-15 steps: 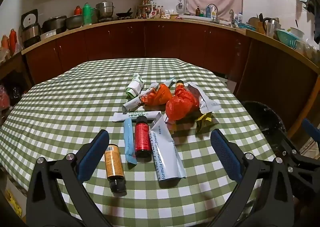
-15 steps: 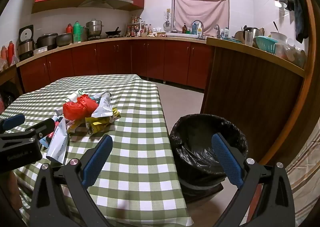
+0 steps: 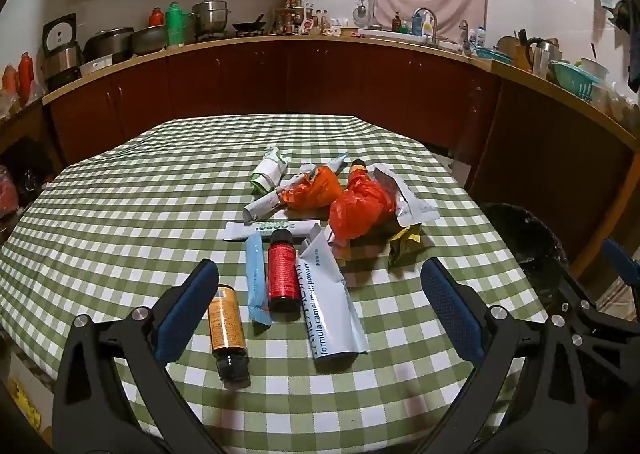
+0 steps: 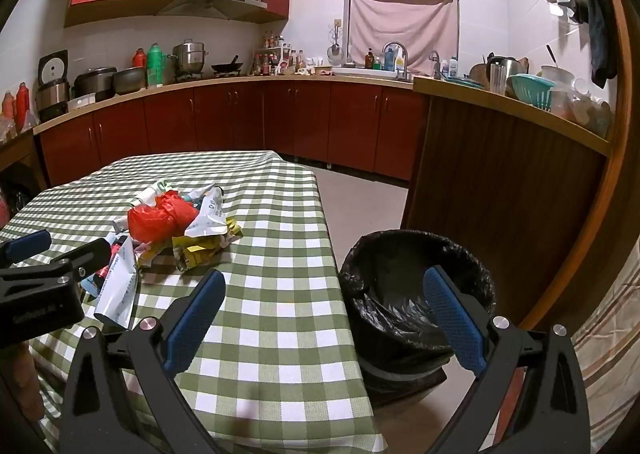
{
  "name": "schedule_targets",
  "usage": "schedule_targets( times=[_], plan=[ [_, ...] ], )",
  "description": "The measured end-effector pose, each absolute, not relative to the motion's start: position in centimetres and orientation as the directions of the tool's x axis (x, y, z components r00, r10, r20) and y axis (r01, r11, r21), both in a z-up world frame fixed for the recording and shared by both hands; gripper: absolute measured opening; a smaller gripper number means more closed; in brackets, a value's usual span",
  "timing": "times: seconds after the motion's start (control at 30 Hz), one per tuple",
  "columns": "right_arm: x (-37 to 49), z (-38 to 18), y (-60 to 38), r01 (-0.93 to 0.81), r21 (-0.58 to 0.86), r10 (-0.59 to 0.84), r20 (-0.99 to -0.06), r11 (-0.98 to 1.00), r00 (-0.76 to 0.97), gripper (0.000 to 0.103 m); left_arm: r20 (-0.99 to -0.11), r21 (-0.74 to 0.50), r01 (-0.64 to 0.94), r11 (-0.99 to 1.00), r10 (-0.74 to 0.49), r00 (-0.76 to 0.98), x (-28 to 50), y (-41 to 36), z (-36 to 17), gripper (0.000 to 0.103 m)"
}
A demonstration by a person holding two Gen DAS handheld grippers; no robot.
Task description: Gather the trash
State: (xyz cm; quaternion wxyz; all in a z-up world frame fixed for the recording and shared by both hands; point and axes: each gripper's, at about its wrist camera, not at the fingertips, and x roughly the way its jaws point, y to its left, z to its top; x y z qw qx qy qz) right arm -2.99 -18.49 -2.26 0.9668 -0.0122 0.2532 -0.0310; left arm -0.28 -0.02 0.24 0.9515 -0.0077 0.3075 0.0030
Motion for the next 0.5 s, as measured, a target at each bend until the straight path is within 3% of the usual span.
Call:
schedule_targets(
  times=[0.5],
  plan=[
    [-3.14, -2.03, -18.52, 0.056, -0.038, -0.067, -0.483, 0.998, 0.873, 0.097, -0.583, -0.008, -0.024, 1.000, 0.014, 0.812, -0.49, 0.10, 0.58, 0.099]
  ],
)
